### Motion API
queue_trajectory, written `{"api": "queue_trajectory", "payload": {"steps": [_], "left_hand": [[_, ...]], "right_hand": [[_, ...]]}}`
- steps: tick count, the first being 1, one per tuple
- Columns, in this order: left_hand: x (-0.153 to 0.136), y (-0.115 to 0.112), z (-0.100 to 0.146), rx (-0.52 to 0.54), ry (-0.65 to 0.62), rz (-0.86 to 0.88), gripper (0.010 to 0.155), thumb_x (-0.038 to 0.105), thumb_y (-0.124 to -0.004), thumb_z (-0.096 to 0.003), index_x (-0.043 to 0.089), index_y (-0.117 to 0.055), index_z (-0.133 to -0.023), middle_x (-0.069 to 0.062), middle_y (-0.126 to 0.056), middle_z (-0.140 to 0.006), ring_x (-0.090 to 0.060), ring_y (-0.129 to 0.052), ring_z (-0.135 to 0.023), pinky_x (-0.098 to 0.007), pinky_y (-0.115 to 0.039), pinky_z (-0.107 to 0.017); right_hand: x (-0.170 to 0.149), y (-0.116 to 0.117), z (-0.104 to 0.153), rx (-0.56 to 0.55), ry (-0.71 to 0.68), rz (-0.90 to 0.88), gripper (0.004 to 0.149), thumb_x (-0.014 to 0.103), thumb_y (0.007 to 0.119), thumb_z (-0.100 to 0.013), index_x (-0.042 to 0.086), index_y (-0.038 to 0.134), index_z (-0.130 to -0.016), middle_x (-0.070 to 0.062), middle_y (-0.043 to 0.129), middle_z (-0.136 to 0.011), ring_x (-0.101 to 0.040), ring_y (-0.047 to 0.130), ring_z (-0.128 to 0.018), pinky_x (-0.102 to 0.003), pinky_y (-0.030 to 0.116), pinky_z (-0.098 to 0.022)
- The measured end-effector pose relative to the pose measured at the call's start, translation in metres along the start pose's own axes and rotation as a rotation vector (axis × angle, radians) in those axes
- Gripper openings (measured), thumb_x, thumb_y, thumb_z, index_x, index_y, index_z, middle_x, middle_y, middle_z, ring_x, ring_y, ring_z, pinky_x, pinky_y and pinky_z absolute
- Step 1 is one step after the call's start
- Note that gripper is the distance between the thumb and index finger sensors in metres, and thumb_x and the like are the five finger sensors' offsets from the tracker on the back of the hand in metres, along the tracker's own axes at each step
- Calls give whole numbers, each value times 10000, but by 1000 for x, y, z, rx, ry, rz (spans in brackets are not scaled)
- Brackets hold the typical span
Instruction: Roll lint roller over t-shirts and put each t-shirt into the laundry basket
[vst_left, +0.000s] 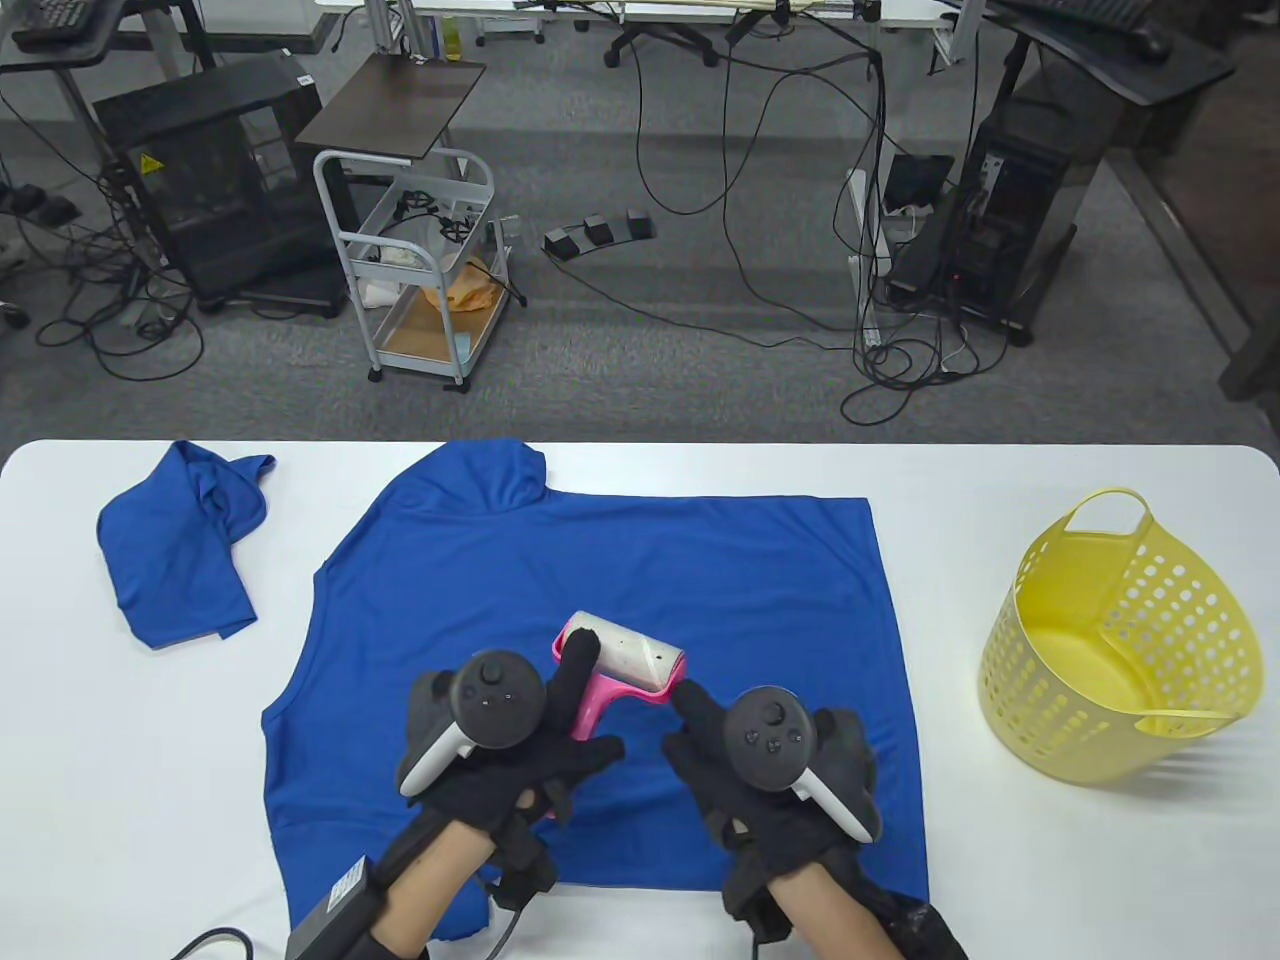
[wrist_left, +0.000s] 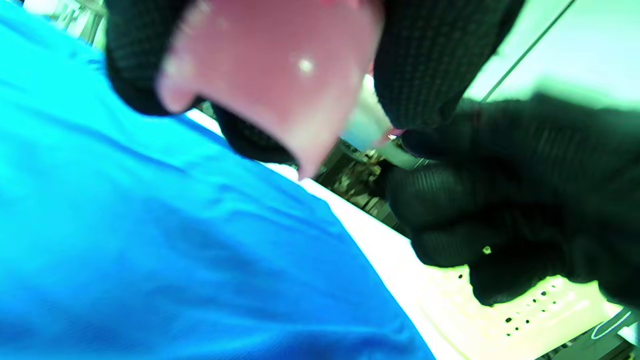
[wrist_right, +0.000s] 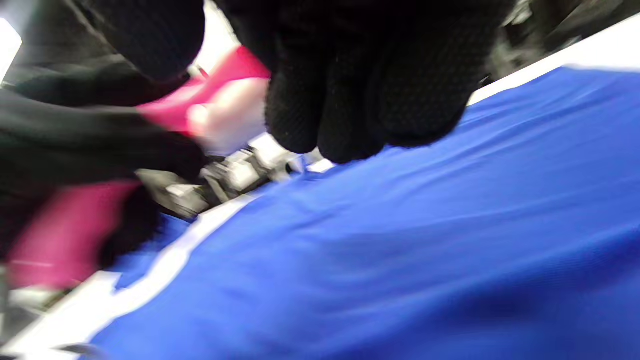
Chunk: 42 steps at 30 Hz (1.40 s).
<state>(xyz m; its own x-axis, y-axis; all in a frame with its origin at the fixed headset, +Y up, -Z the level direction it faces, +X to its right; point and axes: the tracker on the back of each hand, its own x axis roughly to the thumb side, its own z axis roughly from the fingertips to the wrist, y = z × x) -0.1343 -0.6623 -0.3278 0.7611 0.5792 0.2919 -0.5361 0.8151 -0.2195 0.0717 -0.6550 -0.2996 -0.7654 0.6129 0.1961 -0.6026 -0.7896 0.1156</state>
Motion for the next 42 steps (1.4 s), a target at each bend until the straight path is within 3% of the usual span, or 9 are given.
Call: {"api": "queue_trajectory", "payload": {"steps": [6, 12, 20, 24, 29, 31, 34, 37, 42], "left_hand": [[12, -13, 6, -37, -203, 11, 955, 387, -866, -465, 285, -140, -1077, -103, -496, -1054, -145, -942, -664, -322, -831, -548], [-7, -18, 8, -190, -276, 118, 1001, 378, -830, -495, 303, 13, -1030, -65, -281, -1156, -306, -808, -858, -454, -708, -691], [-22, -21, 7, -288, -304, 101, 1011, 425, -822, -502, 338, 45, -1015, -38, -209, -1163, -208, -846, -855, -432, -706, -705], [-25, -22, 9, -250, -304, 61, 971, 436, -826, -497, 371, -27, -1045, 4, -279, -1177, -242, -838, -892, -472, -694, -698], [-54, -10, 8, -107, -23, -172, 613, 410, -789, -518, 379, -527, -1071, -5, -654, -1083, -235, -872, -878, -492, -703, -694], [-76, -16, 2, -174, 161, -299, 679, 446, -787, -511, 384, -447, -1094, -26, -569, -1128, -331, -739, -1016, -598, -632, -721], [-109, -32, -5, -286, 363, -408, 852, 534, -788, -486, 450, -198, -1096, -49, -221, -1201, -553, -254, -1091, -762, -397, -695], [-124, -41, -7, -343, 441, -449, 832, 565, -750, -474, 488, -184, -1080, -42, -137, -1194, -566, -187, -1076, -789, -367, -679], [-143, -42, -5, -427, 527, -364, 768, 620, -647, -457, 531, -188, -1066, -12, -71, -1183, -556, -123, -1064, -787, -334, -680]], "right_hand": [[15, 17, -5, 67, -99, -219, 741, 411, 690, -518, -2, 332, -1018, -238, 753, -944, -404, 869, -743, -486, 805, -514], [9, 37, -6, 102, -134, -245, 808, 388, 694, -547, 118, 97, -1020, -232, 608, -1027, -463, 764, -824, -563, 772, -550], [10, 48, -9, 45, -114, -197, 808, 382, 704, -539, 102, 124, -1027, -188, 692, -959, -382, 818, -756, -535, 758, -575], [2, 41, -8, -35, -77, -115, 724, 349, 683, -544, 132, 204, -1042, -121, 739, -899, -300, 873, -665, -448, 824, -500], [-17, 19, 2, -168, 31, 235, 674, 352, 716, -534, 139, 335, -1048, -135, 832, -851, -200, 956, -475, -269, 888, -278], [-22, 14, 4, -132, 141, 342, 681, 376, 743, -528, 152, 366, -1048, -137, 904, -814, -156, 1001, -370, -200, 898, -172], [-28, 18, 5, -29, 261, 429, 614, 388, 751, -533, 194, 468, -1043, -137, 945, -792, -128, 1029, -301, -151, 896, -98], [-34, 28, -7, 36, 329, 482, 537, 388, 751, -540, 213, 576, -1016, -147, 953, -791, -128, 1031, -291, -144, 894, -89], [-44, 36, -91, 18, 414, 508, 521, 398, 699, -559, 247, 531, -1029, -113, 865, -895, -162, 1001, -422, -177, 890, -159]]}}
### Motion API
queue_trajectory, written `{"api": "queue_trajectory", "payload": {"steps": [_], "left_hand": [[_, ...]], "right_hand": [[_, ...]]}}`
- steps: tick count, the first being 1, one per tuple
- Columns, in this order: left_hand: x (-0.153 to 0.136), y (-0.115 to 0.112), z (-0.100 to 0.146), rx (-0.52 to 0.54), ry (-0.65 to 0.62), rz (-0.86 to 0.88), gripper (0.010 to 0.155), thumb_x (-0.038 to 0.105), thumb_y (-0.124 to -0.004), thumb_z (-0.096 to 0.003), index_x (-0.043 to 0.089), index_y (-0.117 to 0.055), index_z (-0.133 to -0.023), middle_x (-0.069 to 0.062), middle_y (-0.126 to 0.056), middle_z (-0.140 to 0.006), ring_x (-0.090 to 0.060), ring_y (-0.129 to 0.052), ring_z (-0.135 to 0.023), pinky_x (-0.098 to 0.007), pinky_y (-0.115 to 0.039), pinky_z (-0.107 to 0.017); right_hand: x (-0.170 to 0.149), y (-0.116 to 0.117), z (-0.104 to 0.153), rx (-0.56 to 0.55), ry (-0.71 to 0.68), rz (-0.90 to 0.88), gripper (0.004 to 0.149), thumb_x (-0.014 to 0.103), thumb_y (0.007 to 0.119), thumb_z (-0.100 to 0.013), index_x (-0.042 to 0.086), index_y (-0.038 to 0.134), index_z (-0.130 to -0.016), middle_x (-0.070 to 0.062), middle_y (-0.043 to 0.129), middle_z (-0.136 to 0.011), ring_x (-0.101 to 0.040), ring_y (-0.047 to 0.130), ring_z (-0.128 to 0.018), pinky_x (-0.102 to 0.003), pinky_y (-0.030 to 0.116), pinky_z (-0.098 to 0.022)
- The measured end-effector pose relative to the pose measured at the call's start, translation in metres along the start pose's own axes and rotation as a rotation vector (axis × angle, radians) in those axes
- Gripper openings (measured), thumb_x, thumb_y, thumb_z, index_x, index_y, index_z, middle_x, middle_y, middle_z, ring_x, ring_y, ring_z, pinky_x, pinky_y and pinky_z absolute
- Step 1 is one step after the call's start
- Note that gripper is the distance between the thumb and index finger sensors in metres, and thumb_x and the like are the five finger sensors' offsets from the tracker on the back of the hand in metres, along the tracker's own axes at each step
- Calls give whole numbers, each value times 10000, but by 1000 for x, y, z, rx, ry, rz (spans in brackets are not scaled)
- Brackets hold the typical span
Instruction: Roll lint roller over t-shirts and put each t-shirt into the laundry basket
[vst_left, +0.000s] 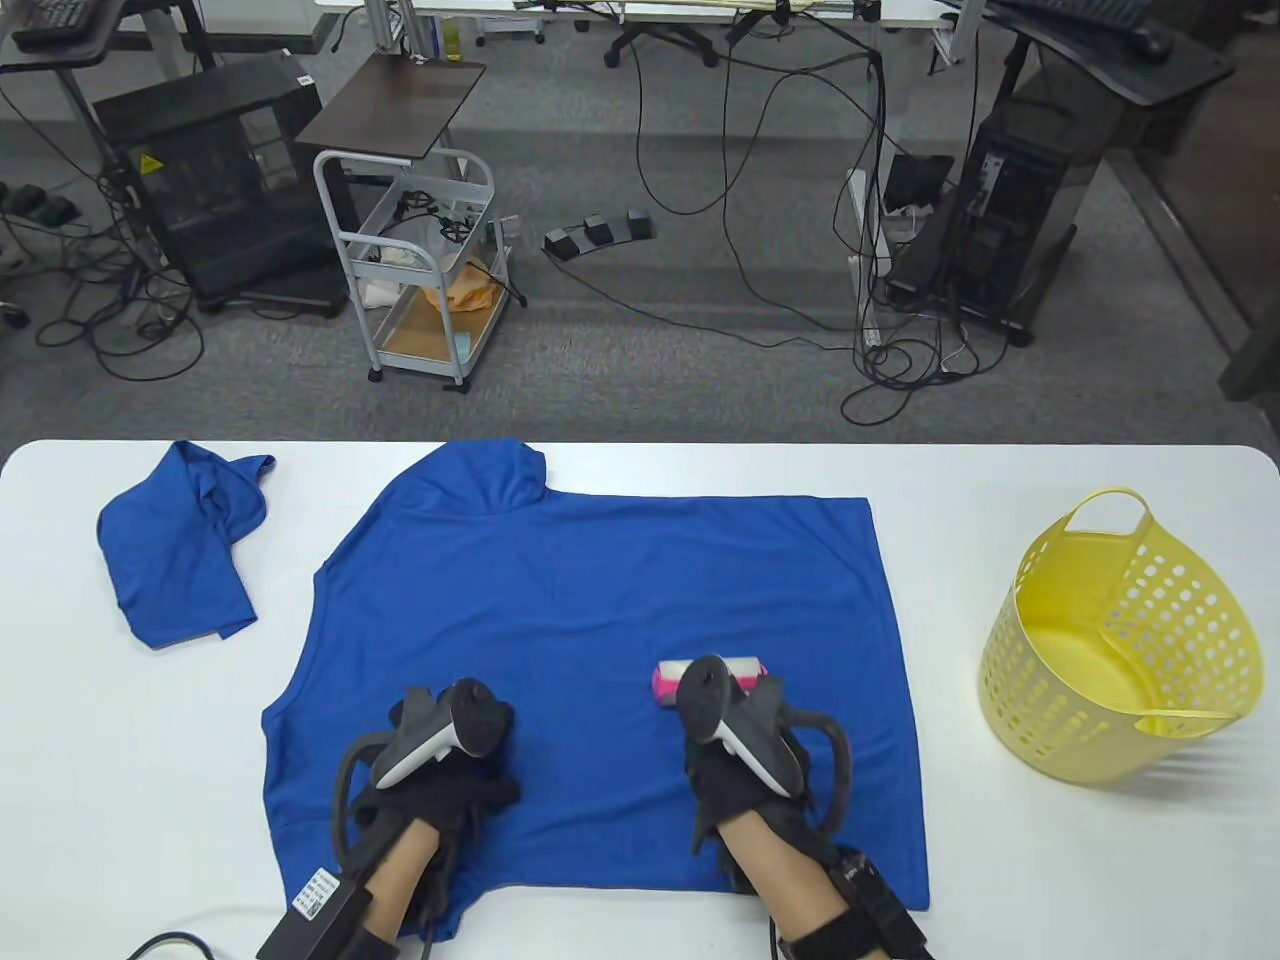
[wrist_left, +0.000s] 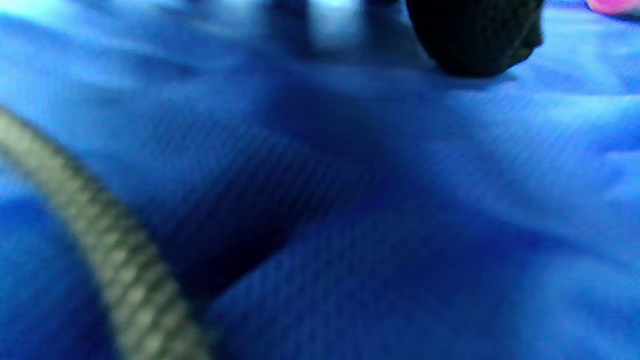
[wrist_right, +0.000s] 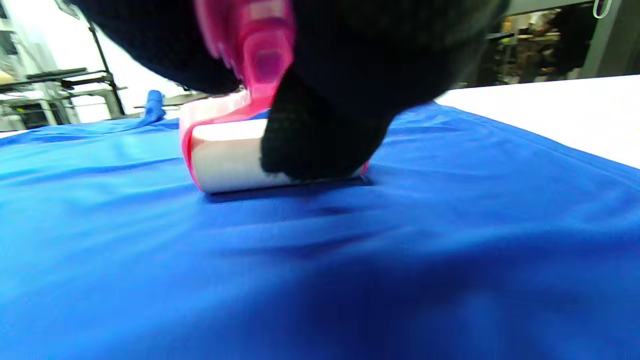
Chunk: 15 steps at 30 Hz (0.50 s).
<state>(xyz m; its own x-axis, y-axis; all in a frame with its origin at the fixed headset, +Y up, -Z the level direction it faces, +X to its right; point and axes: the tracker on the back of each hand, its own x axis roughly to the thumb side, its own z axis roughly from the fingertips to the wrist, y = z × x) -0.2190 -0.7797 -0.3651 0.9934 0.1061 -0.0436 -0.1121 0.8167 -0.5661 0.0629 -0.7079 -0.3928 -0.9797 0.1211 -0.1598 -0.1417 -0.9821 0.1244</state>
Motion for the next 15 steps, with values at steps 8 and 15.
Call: {"api": "queue_trajectory", "payload": {"steps": [8, 15], "left_hand": [[0, -1, 0, -21, 0, 10, 749, 612, -622, -465, 540, -161, -1051, 1, -16, -1168, -544, -74, -1049, -783, -300, -678], [1, -1, 0, -52, 1, 11, 753, 615, -608, -471, 544, -124, -1043, 5, 26, -1154, -543, -40, -1035, -781, -272, -680]], "right_hand": [[23, -2, -125, 110, 92, -69, 613, 384, 684, -559, 303, 323, -1049, -95, 676, -1012, -178, 920, -607, -185, 911, -283], [10, -18, -97, 142, -10, -130, 538, 354, 704, -537, 277, 475, -1017, -143, 860, -750, -162, 958, -330, -179, 873, -81]]}}
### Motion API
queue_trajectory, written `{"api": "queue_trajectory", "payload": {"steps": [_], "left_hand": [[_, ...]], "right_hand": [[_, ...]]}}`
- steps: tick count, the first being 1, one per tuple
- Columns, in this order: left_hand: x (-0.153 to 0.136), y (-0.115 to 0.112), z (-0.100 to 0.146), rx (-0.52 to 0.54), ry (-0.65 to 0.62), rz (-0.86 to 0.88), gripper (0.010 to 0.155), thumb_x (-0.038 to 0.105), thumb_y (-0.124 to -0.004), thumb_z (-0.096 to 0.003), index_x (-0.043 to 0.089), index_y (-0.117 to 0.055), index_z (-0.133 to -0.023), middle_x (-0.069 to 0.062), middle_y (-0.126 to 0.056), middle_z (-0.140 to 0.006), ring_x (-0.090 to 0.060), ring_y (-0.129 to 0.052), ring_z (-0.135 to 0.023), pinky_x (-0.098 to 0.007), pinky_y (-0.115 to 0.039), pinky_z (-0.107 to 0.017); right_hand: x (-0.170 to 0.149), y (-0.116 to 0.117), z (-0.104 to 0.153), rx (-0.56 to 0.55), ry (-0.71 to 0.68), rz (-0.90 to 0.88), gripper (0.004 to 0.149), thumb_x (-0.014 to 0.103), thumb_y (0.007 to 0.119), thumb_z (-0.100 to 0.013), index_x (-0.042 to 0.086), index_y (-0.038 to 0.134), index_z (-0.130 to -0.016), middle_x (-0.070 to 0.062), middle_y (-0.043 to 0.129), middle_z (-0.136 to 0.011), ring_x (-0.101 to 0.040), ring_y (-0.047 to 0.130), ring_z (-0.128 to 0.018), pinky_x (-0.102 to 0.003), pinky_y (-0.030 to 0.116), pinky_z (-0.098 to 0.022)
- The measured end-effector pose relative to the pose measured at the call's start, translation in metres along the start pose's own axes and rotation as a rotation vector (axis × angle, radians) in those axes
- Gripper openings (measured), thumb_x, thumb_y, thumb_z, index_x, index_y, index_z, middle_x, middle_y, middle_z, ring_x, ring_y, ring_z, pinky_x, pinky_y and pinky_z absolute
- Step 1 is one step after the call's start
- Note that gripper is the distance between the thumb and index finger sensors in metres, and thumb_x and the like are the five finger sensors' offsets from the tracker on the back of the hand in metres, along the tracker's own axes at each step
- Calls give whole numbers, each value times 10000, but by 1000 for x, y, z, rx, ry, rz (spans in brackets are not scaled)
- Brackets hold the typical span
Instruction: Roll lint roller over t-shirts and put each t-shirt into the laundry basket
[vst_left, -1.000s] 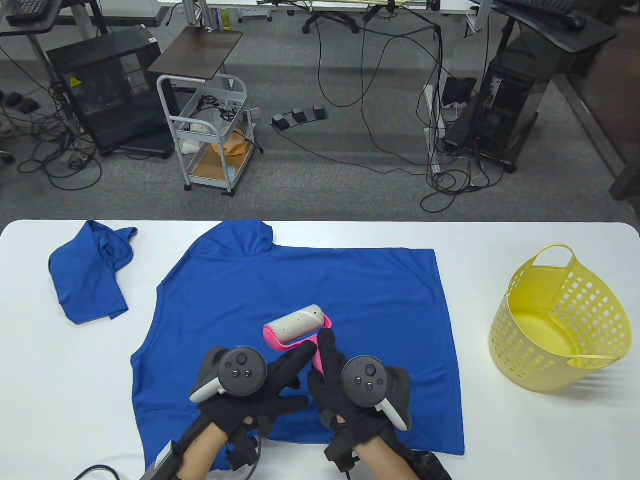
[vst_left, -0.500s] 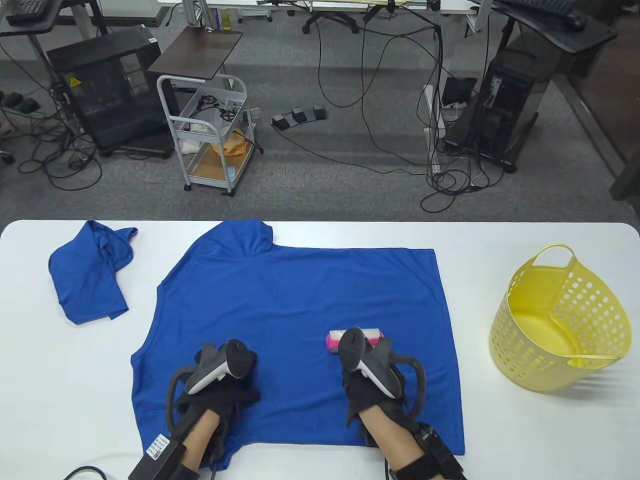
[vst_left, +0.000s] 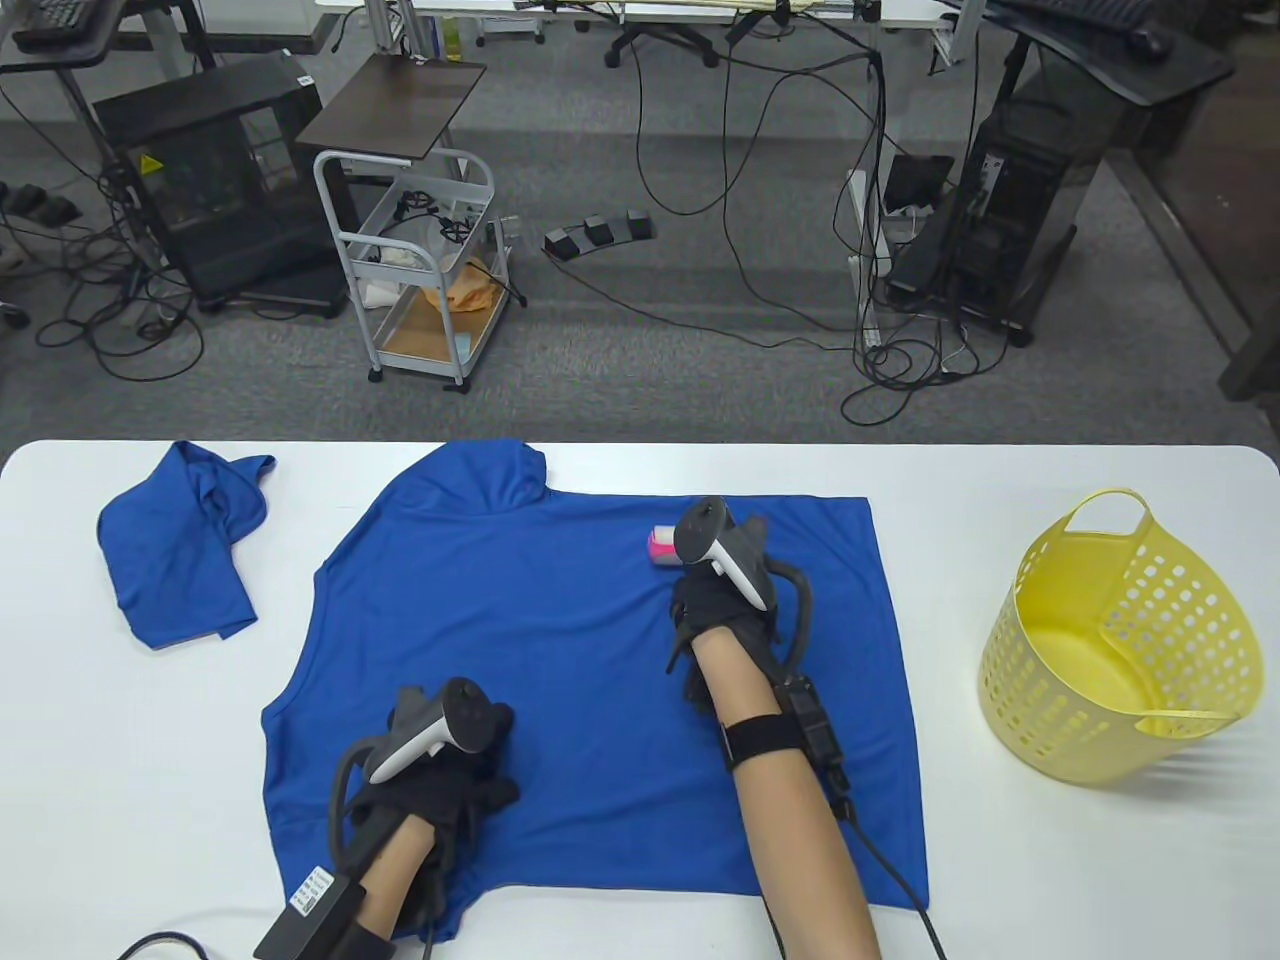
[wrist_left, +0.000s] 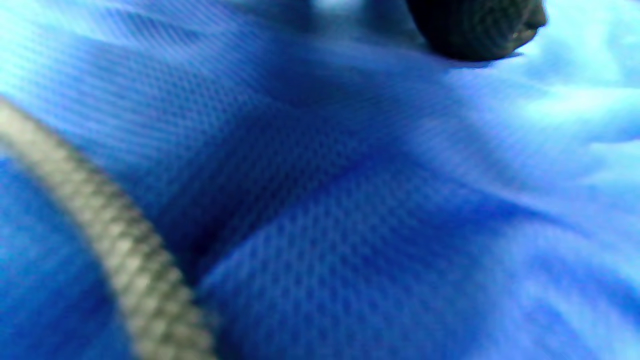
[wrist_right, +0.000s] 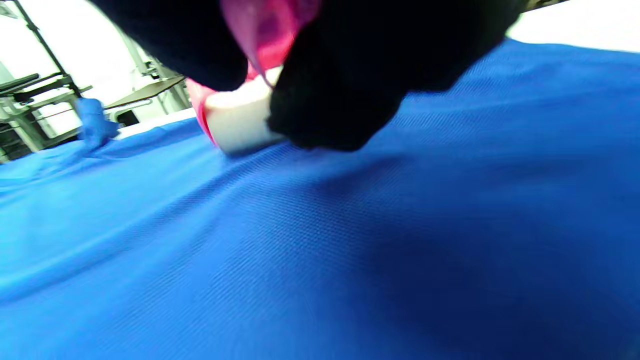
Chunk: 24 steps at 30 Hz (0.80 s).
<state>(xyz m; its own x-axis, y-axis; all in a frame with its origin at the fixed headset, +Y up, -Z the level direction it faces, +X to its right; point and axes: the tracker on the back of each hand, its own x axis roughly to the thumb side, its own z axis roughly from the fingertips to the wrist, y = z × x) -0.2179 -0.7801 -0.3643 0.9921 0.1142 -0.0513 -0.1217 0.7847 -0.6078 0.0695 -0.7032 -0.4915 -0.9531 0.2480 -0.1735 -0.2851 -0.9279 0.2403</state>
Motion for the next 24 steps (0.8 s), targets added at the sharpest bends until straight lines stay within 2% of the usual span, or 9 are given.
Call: {"api": "queue_trajectory", "payload": {"steps": [4, 7, 9, 11, 14, 18, 20, 22, 24], "left_hand": [[0, 0, 0, 4, -3, 10, 752, 615, -608, -470, 546, -125, -1043, 8, 30, -1152, -538, -34, -1033, -781, -269, -671], [0, 0, 0, -2, -1, 15, 752, 610, -614, -472, 546, -128, -1042, 9, 32, -1151, -540, -29, -1031, -781, -270, -669], [0, -1, 0, -1, -3, 16, 754, 611, -612, -472, 543, -126, -1044, 6, 32, -1151, -540, -28, -1030, -783, -269, -667], [-1, -1, 0, -1, -6, 21, 753, 610, -612, -473, 544, -126, -1044, 5, 36, -1150, -539, -22, -1029, -783, -264, -665], [-1, -1, 0, -14, 6, 42, 753, 609, -616, -473, 553, -123, -1040, 20, 50, -1145, -524, 0, -1031, -778, -247, -668], [-2, -1, 1, -15, 19, 53, 755, 611, -619, -471, 561, -121, -1036, 36, 52, -1143, -506, 13, -1039, -771, -238, -674], [-2, -1, 1, -13, 21, 58, 757, 612, -628, -470, 563, -128, -1037, 44, 49, -1144, -500, 15, -1040, -768, -236, -676], [-2, -1, 1, -13, 21, 59, 756, 611, -630, -469, 564, -132, -1036, 45, 45, -1144, -498, 13, -1042, -767, -238, -677], [-3, -1, 1, -17, 22, 59, 757, 613, -627, -468, 565, -127, -1034, 47, 51, -1142, -497, 18, -1040, -767, -234, -676]], "right_hand": [[-15, -3, 73, 190, -39, 67, 516, 369, 700, -554, 223, 528, -1018, -155, 917, -710, -142, 991, -266, -148, 885, -20], [-26, 5, 127, 347, -34, 96, 521, 357, 692, -569, 207, 502, -1030, -178, 898, -714, -169, 987, -285, -171, 888, -41], [-31, 10, 156, 340, -67, 146, 518, 357, 704, -562, 196, 532, -1024, -178, 921, -689, -162, 997, -264, -161, 893, -23], [-33, 13, 165, 319, -75, 164, 517, 359, 704, -563, 194, 535, -1023, -170, 925, -687, -157, 1000, -263, -157, 895, -21], [-32, 11, 147, 247, -23, 137, 518, 365, 701, -565, 206, 530, -1027, -156, 917, -707, -155, 995, -275, -156, 890, -28], [-33, -1, 78, 127, 85, 19, 524, 365, 677, -570, 233, 477, -1035, -141, 875, -762, -173, 971, -327, -176, 877, -67], [-36, -3, 45, 84, 161, 23, 529, 374, 667, -567, 274, 445, -1036, -119, 846, -809, -190, 959, -388, -204, 876, -111], [-47, -4, -1, 60, 104, -17, 549, 385, 667, -564, 347, 378, -1029, -80, 793, -865, -181, 937, -503, -235, 891, -198], [-58, -5, -19, 50, 124, -131, 553, 386, 678, -564, 391, 364, -1019, -71, 759, -890, -205, 913, -529, -268, 883, -238]]}}
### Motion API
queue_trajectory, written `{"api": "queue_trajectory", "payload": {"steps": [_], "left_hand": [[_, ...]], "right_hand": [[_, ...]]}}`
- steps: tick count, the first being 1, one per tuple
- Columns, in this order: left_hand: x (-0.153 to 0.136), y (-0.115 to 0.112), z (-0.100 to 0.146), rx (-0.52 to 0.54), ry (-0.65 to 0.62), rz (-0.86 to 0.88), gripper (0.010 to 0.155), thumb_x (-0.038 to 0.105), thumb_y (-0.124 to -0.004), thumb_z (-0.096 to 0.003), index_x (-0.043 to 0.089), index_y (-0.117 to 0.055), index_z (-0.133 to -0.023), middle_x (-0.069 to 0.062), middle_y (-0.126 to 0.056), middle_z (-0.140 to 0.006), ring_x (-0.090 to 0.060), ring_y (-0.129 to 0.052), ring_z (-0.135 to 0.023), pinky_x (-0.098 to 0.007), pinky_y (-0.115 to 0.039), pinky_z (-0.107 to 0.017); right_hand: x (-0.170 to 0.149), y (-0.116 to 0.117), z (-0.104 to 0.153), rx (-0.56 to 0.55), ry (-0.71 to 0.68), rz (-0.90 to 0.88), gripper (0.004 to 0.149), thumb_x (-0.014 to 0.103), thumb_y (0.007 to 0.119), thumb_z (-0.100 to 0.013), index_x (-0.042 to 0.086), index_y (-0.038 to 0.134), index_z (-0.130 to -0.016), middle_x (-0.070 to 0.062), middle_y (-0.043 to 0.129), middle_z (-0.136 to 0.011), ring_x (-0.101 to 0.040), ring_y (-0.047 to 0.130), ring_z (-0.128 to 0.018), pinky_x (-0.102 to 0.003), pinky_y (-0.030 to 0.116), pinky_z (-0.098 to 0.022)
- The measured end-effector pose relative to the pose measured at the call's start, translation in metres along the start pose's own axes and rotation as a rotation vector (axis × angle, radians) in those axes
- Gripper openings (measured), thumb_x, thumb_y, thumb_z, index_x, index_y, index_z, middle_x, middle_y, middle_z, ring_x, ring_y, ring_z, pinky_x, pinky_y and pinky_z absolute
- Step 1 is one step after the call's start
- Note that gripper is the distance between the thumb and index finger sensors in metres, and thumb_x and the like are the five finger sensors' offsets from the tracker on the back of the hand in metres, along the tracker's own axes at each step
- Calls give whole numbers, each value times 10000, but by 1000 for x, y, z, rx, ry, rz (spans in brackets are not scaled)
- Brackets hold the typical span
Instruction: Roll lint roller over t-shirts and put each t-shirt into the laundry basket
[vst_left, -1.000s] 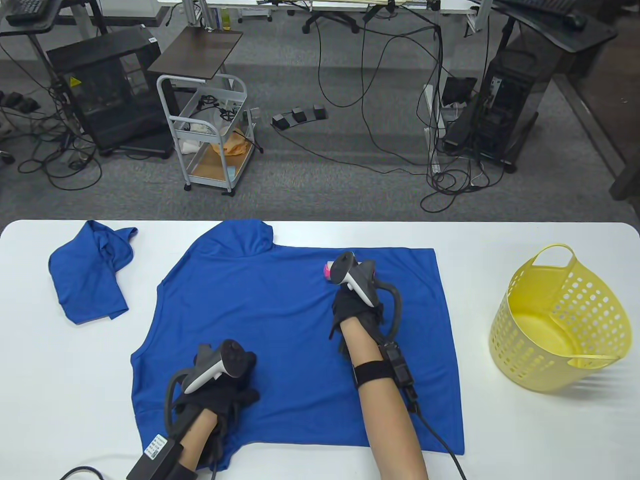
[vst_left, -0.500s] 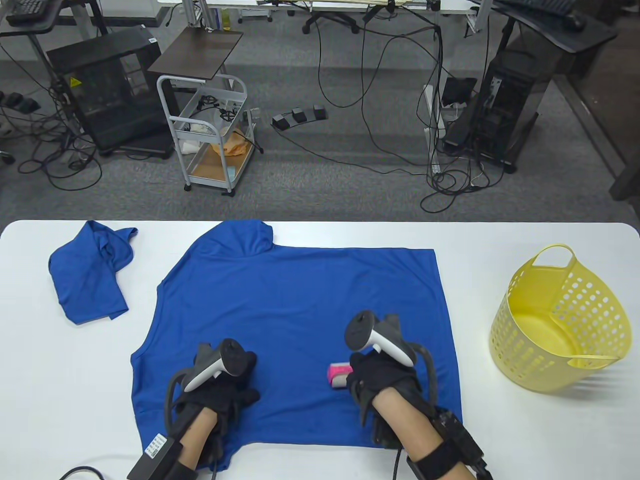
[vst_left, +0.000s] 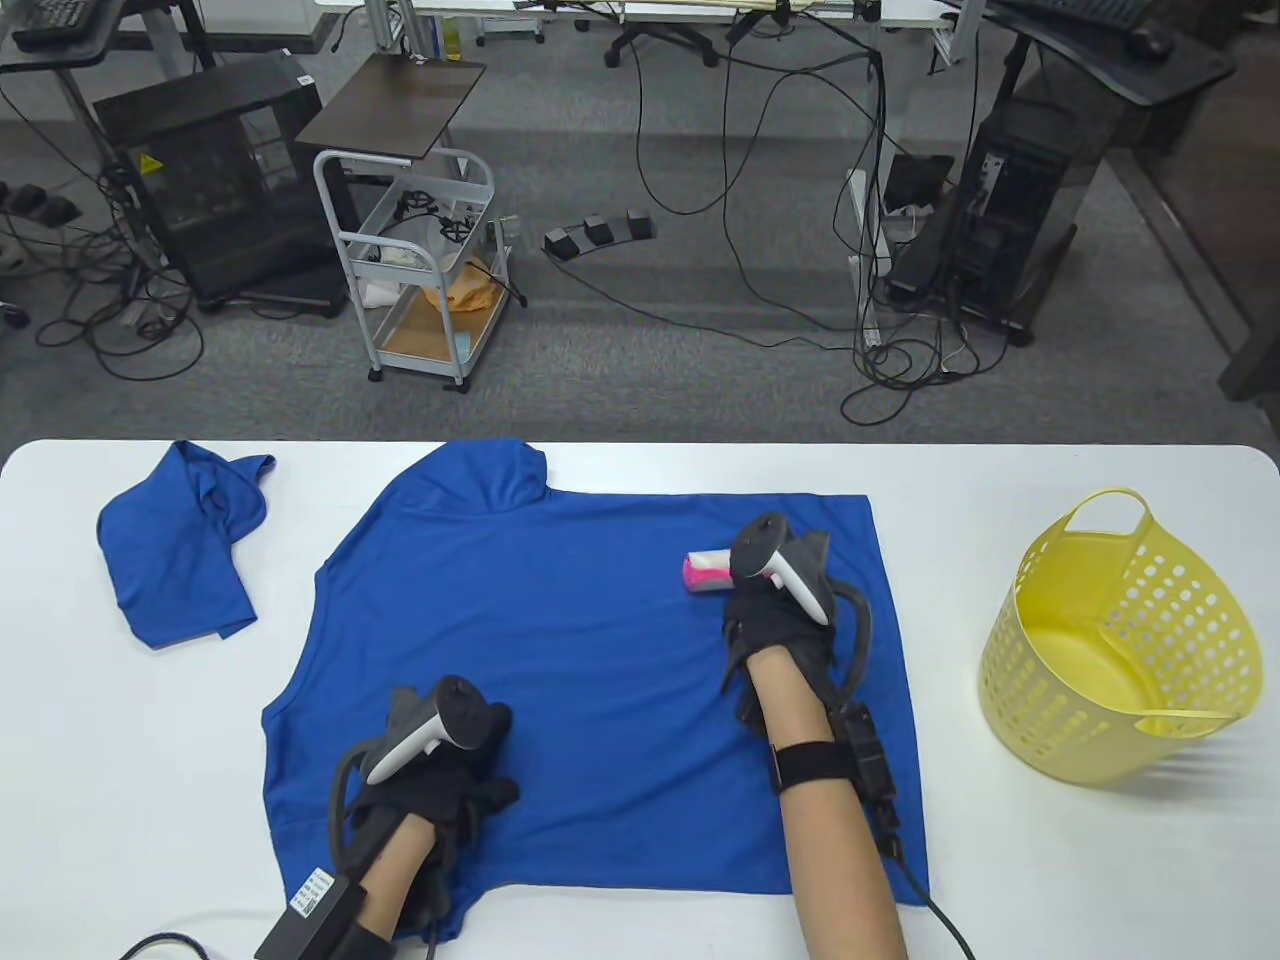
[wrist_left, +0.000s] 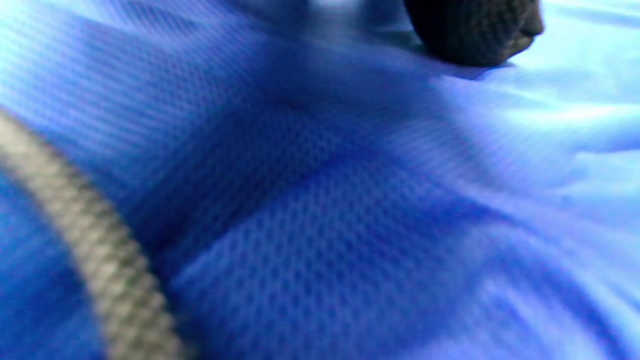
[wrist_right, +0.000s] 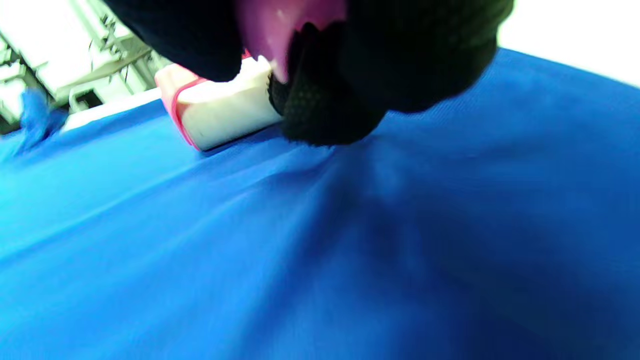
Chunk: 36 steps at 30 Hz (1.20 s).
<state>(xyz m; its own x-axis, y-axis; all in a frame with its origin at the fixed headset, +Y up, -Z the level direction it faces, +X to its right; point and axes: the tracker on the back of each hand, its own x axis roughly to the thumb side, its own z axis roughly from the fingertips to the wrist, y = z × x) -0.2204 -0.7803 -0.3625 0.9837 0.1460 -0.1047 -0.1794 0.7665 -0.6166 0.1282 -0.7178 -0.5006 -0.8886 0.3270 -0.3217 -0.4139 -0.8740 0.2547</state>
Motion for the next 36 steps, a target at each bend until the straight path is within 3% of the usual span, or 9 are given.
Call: {"api": "queue_trajectory", "payload": {"steps": [4, 8, 13, 18, 22, 27, 30, 33, 36], "left_hand": [[-1, 0, 0, -1, 1, 4, 757, 615, -624, -468, 565, -122, -1033, 51, 57, -1140, -491, 26, -1039, -764, -227, -676], [-1, 1, 0, -7, 4, 4, 758, 616, -627, -470, 567, -122, -1033, 51, 60, -1139, -490, 27, -1038, -764, -228, -678], [-1, 0, 0, -9, -4, 4, 757, 614, -620, -472, 561, -115, -1034, 49, 68, -1136, -495, 35, -1033, -767, -223, -671], [-2, 0, 0, -18, -13, 17, 759, 607, -621, -477, 556, -109, -1034, 44, 80, -1129, -495, 56, -1023, -767, -206, -665], [-2, 0, -1, -20, -27, 33, 769, 593, -639, -474, 547, -117, -1036, 25, 81, -1125, -503, 64, -1010, -772, -195, -653], [-2, -1, -1, -21, -27, 36, 768, 597, -632, -474, 549, -110, -1035, 28, 90, -1122, -497, 74, -1008, -769, -186, -652], [-3, -1, -1, -25, -33, 38, 765, 598, -627, -475, 549, -105, -1033, 30, 99, -1118, -497, 83, -1002, -768, -176, -648], [-4, -3, -1, -21, -39, 49, 762, 601, -621, -477, 551, -102, -1032, 38, 106, -1114, -486, 100, -998, -762, -157, -645], [-4, -2, -1, -40, -39, 41, 763, 600, -612, -482, 546, -84, -1030, 34, 122, -1108, -490, 111, -993, -767, -150, -645]], "right_hand": [[-6, 0, -4, 23, -18, -68, 562, 356, 697, -558, 386, 373, -1016, -117, 711, -920, -255, 886, -547, -315, 863, -259], [-18, -9, 59, -22, -99, 116, 542, 382, 754, -520, 290, 520, -1000, -102, 906, -712, -162, 981, -318, -195, 893, -70], [-57, -10, 153, 191, -49, 215, 504, 401, 739, -551, 249, 589, -1008, -110, 969, -655, -129, 1010, -256, -150, 906, -36], [-82, -3, 192, 219, -51, 219, 486, 405, 752, -550, 225, 639, -987, -110, 1023, -557, -102, 1046, -181, -125, 938, 9], [-76, -5, 161, 124, -3, 184, 487, 411, 714, -567, 262, 580, -1010, -88, 980, -618, -122, 1020, -242, -146, 922, -43], [-61, -19, 63, 24, 105, 30, 502, 395, 659, -578, 308, 464, -1033, -87, 894, -713, -177, 963, -346, -219, 887, -130], [-65, -18, 10, 55, 87, -112, 523, 395, 638, -578, 366, 373, -1029, -76, 848, -781, -195, 961, -440, -231, 893, -136], [-69, -12, -4, 78, 106, -315, 535, 357, 663, -574, 393, 369, -1020, -132, 825, -796, -281, 933, -487, -311, 876, -164], [-69, -15, 12, 12, 63, -123, 533, 385, 666, -562, 385, 388, -1017, -104, 862, -759, -239, 961, -436, -265, 891, -124]]}}
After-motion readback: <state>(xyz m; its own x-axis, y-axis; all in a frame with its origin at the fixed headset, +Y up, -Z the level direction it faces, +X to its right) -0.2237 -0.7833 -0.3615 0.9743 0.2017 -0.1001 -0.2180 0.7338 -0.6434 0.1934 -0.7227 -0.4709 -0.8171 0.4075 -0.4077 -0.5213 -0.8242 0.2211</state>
